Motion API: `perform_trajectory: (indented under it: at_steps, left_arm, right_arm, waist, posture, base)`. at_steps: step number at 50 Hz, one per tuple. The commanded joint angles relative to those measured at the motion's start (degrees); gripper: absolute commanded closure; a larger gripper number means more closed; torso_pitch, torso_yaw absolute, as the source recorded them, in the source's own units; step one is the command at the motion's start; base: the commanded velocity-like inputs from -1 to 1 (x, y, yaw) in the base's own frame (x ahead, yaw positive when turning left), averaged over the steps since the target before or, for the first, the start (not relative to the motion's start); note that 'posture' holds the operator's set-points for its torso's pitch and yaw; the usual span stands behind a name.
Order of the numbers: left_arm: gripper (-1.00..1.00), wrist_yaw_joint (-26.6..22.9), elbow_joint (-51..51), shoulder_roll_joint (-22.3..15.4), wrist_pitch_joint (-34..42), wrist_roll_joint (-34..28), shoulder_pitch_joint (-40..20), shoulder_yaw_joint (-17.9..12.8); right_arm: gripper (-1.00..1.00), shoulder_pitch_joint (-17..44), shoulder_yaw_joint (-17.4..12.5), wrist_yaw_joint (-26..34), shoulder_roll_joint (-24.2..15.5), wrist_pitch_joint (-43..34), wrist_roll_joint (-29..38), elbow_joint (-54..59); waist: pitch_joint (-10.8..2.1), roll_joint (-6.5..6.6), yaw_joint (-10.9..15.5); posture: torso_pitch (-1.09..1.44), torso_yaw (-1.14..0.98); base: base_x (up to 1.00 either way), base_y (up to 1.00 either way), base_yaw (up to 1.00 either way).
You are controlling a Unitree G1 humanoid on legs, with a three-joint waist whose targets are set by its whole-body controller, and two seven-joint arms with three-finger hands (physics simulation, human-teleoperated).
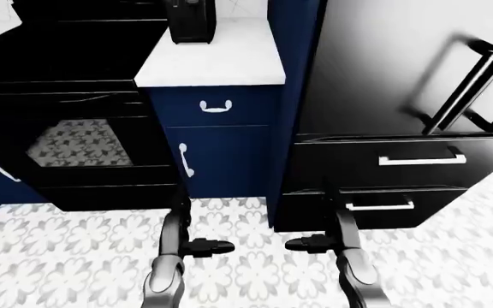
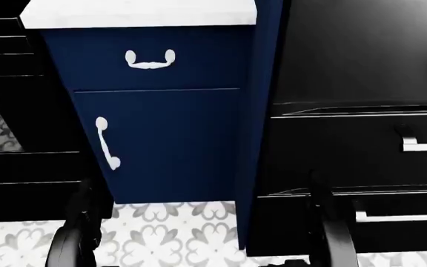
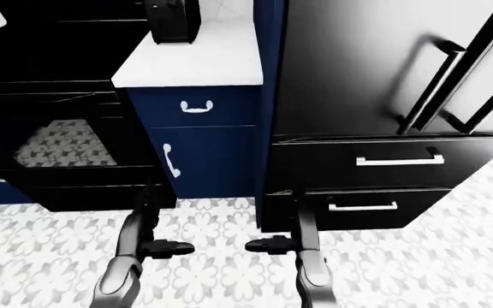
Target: Push down the lever of the toaster to turn it on.
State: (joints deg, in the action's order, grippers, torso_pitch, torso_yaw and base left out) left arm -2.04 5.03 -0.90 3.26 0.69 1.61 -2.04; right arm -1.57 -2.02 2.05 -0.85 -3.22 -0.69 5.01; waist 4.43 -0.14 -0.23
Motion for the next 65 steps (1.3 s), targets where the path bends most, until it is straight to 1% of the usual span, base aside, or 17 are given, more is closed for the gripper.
perform_trajectory:
  at_steps: [1,3,4,5,7,8,21,24,26,31,36,40,43,49,55,61,65]
  left_arm:
    - [-1.0,-0.6,-4.6,0.0,-3.7,1.6,-1.4,-0.5]
    - [-1.0,-0.6,-6.8,0.1,-2.1,1.7,-0.9,0.0]
    - [-1.0,-0.4,-5.5,0.0,-3.2,1.5,-1.1,-0.2]
    - [-1.0,-0.1,-4.7,-0.1,-4.0,0.9,-1.4,-0.2]
    - [-1.0,0.0,-4.9,0.0,-3.9,0.9,-1.2,-0.2]
    - [-1.0,0.0,-5.0,-0.1,-3.9,0.9,-1.2,-0.2]
    - [-1.0,0.1,-4.6,-0.1,-3.9,0.8,-1.4,-0.2]
    - [-1.0,0.5,-2.7,-0.3,-3.6,1.0,-3.4,-0.6]
    - [-1.0,1.1,-5.6,-0.4,0.7,2.5,-4.1,-1.3]
    - [-1.0,2.2,-10.7,-1.1,9.4,3.6,-7.4,-1.9]
    - [-1.0,3.3,-17.9,-2.9,22.3,5.7,-14.1,-3.7]
    - [-1.0,4.8,-23.2,-4.6,32.0,7.1,-20.1,-4.8]
    - [-1.0,5.5,-24.6,-5.6,36.1,8.4,-23.3,-5.6]
    - [-1.0,7.7,-27.4,-8.4,46.5,11.5,-31.9,-7.2]
    - [-1.0,9.0,-27.1,-10.8,51.9,14.2,-39.8,-8.4]
    - [-1.0,11.2,-29.5,-12.9,55.1,17.9,-43.2,-10.7]
    - [-1.0,12.5,-31.4,-14.9,56.8,19.3,-44.1,-10.6]
  right_arm:
    - [-1.0,1.3,0.1,0.2,-0.2,4.3,0.1,-4.3]
    - [-1.0,1.3,0.0,0.2,-0.3,4.6,0.2,-3.7]
    - [-1.0,1.3,0.0,0.2,-0.3,4.6,0.4,-3.8]
    - [-1.0,1.2,0.0,0.2,-0.3,4.5,0.4,-3.9]
    - [-1.0,1.2,0.0,0.3,-0.3,4.6,0.5,-3.9]
    - [-1.0,1.2,0.0,0.3,-0.3,4.7,0.6,-3.8]
    - [-1.0,1.2,0.2,-0.1,-0.4,4.1,2.0,-4.2]
    - [-1.0,2.0,0.5,-0.5,-0.4,0.9,2.9,-6.8]
    - [-1.0,3.7,0.6,-0.7,0.0,-4.6,2.2,-9.9]
    - [-1.0,6.2,0.1,-1.2,-0.2,-13.7,0.5,-16.4]
    - [-1.0,14.2,-2.5,-2.2,-2.6,-29.0,-1.2,-27.5]
    - [-1.0,20.2,-2.6,-2.4,-4.0,-39.2,-1.2,-33.3]
    - [-1.0,23.7,-3.2,-2.8,-4.7,-45.2,-1.5,-36.8]
    - [-1.0,32.6,-7.2,-5.4,-7.1,-55.7,-5.4,-40.3]
    - [-1.0,37.7,-4.3,-7.3,-8.5,-57.5,-4.9,-40.1]
    - [-1.0,44.7,-5.9,-8.6,-9.2,-61.5,-6.5,-40.4]
    - [-1.0,46.9,-6.4,-9.2,-10.5,-66.4,-7.7,-44.8]
  waist:
    - [-0.05,-0.45,-0.1]
    - [-3.52,-0.05,0.4]
    - [-3.0,-0.04,0.4]
    - [-0.94,-0.37,0.3]
    - [-3.94,-0.46,0.4]
    - [-4.27,-0.45,0.5]
    - [-5.02,-0.25,0.4]
    - [-5.21,-0.26,0.5]
    - [-5.35,-0.21,0.5]
    - [-5.2,-0.16,0.4]
    - [-5.32,-0.14,0.6]
    - [-5.12,-0.1,0.6]
    - [-4.97,-0.11,0.5]
    - [-4.7,-0.01,0.6]
    - [-3.93,0.0,0.6]
    - [-3.74,0.31,0.5]
    - [-3.38,0.38,0.6]
  posture:
    - [0.0,0.0]
    - [0.0,0.0]
    - [0.0,0.0]
    - [0.0,0.0]
    - [0.0,0.0]
    - [0.0,0.0]
    - [0.0,0.0]
    - [0.0,0.0]
    - [0.0,0.0]
    - [0.0,0.0]
    - [0.0,0.0]
    - [0.0,0.0]
    - [0.0,0.0]
    - [0.0,0.0]
    - [0.0,0.0]
    - [0.0,0.0]
    - [0.0,0.0]
  base:
    - [0.0,0.0,0.0]
    - [0.0,0.0,0.0]
    - [0.0,0.0,0.0]
    - [0.0,0.0,0.0]
    - [0.0,0.0,0.0]
    - [0.0,0.0,0.0]
    - [0.0,0.0,0.0]
    - [0.0,0.0,0.0]
    - [0.0,0.0,0.0]
    - [0.0,0.0,0.0]
    - [0.0,0.0,0.0]
    - [0.0,0.0,0.0]
    - [0.0,0.0,0.0]
    - [0.0,0.0,0.0]
    - [0.0,0.0,0.0]
    - [0.0,0.0,0.0]
    - [0.0,0.0,0.0]
